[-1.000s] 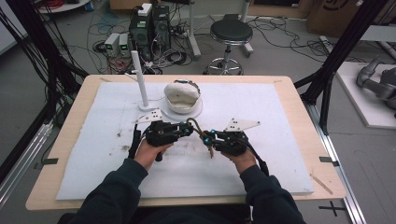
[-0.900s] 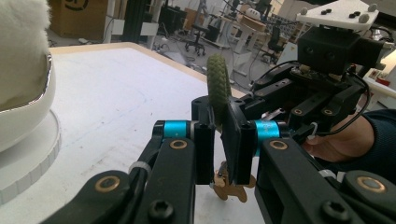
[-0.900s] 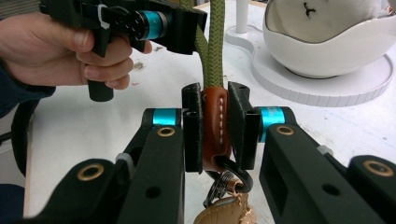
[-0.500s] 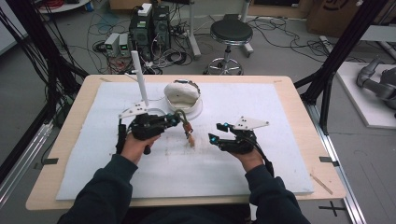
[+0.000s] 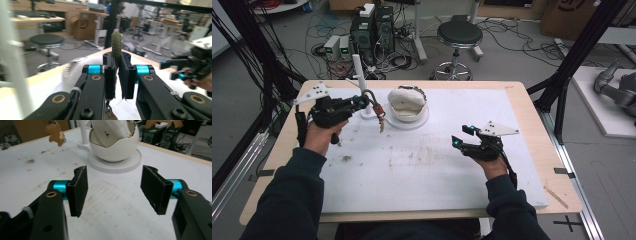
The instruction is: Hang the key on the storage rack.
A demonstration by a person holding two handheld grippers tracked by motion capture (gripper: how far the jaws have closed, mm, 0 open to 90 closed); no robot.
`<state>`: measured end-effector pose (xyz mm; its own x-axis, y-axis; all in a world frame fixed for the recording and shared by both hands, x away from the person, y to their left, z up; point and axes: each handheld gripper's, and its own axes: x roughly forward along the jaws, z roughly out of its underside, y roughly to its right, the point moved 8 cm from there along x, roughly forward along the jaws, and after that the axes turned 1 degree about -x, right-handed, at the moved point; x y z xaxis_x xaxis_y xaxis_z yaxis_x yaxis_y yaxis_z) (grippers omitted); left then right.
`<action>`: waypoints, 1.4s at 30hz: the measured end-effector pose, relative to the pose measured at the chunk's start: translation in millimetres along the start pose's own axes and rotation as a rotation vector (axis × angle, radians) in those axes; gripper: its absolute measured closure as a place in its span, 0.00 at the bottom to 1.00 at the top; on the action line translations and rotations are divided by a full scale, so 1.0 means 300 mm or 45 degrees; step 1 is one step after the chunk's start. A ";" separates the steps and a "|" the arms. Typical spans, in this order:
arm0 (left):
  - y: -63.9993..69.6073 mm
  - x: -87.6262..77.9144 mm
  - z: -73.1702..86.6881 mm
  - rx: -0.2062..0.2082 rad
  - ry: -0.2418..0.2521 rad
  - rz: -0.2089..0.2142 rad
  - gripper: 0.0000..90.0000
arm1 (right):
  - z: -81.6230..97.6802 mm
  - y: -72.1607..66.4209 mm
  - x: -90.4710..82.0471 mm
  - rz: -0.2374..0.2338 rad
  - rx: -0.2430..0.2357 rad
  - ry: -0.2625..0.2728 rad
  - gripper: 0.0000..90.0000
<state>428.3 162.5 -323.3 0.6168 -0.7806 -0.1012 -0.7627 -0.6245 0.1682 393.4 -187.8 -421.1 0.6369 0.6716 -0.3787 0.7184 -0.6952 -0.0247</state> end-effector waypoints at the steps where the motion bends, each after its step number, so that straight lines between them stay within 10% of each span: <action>1: -0.016 -0.008 -0.011 0.001 -0.001 -0.014 0.93 | -0.001 0.007 -0.003 0.010 -0.007 0.005 0.42; 24: -0.273 0.039 -0.037 -0.127 -0.161 -0.174 0.93 | -0.002 0.050 -0.038 0.082 -0.023 0.009 0.38; 36: -0.319 0.080 0.011 -0.187 -0.187 -0.241 0.92 | 0.002 0.046 -0.035 0.077 -0.034 0.006 0.38; 42: -0.326 0.096 0.028 -0.126 -0.190 -0.330 0.88 | 0.003 0.046 -0.036 0.076 -0.033 0.003 0.38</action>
<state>518.9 200.9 -351.0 0.7474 -0.5955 -0.2947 -0.5565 -0.8034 0.2121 396.1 -204.8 -418.4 0.6792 0.6299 -0.3768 0.6863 -0.7270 0.0217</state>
